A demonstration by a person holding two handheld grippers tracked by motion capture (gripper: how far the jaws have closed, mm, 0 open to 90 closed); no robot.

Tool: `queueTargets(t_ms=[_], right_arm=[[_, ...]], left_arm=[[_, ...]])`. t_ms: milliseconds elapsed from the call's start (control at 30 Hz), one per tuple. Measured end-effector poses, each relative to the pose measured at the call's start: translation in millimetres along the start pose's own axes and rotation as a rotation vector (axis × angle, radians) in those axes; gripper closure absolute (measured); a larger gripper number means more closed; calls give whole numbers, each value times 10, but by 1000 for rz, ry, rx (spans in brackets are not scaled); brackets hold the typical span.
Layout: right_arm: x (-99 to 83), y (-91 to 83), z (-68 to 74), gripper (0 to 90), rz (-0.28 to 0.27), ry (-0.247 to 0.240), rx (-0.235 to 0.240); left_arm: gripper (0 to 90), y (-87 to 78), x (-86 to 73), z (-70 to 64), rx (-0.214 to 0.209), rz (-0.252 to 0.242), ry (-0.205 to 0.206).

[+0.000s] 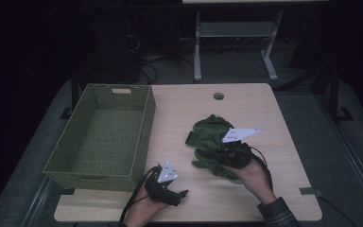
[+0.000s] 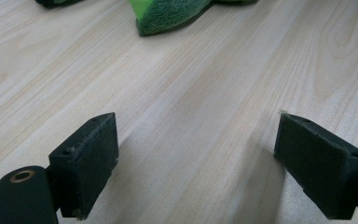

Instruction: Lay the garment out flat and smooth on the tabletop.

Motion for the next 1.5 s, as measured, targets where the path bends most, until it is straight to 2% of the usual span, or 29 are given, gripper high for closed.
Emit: queueTargets(t_ms=[200,367,467,633,667,800,833,900,967,1067,1167,1233,1333,1400,1500], right_arm=[[-171,-60,-184,873,27,37,-62],[-410,-59,-326,851,87,100,-101],[-499,-97,-395,844,106,108,-140],[-621,-154,-425,838,146,132,-144],[-641,-150,-427,838,162,120,-148],[-663,-113,-386,869,176,126,-104],[-649,-79,-355,871,168,141,-71],[-622,-20,-304,871,162,131,-39],[-582,45,-238,870,139,114,19],[-523,160,-156,870,136,104,41],[-544,256,-127,846,202,57,-4],[-562,229,-156,829,222,44,-31],[-557,96,-232,828,204,54,-82],[-556,-7,-268,836,184,74,-97],[-521,-130,-307,877,148,79,-115]], left_arm=[[128,0,0,-1,0,0,-1],[128,-1,-3,-2,-2,3,-2],[129,-1,-2,-1,-2,4,-1],[129,0,-1,-1,-2,4,0],[129,0,-1,-1,-2,4,0],[129,2,1,0,-1,3,0],[129,2,2,0,0,4,-1],[129,4,3,0,-1,4,-1],[129,4,4,1,0,5,-2],[129,6,6,0,0,4,-3],[129,6,6,0,0,5,-3],[129,6,6,0,0,4,-3],[130,7,7,0,0,4,-4],[130,6,7,2,1,5,-2],[130,9,10,3,2,3,-2]])
Point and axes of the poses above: each handheld gripper's, and its own axes: y roughly forward along the jaws, x roughly out of its top, z roughly to its left, the point moved 5 cm from there along y, roughly forward along the jaws, and after that the axes turned 12 degrees about -y, right-handed, at the moved point
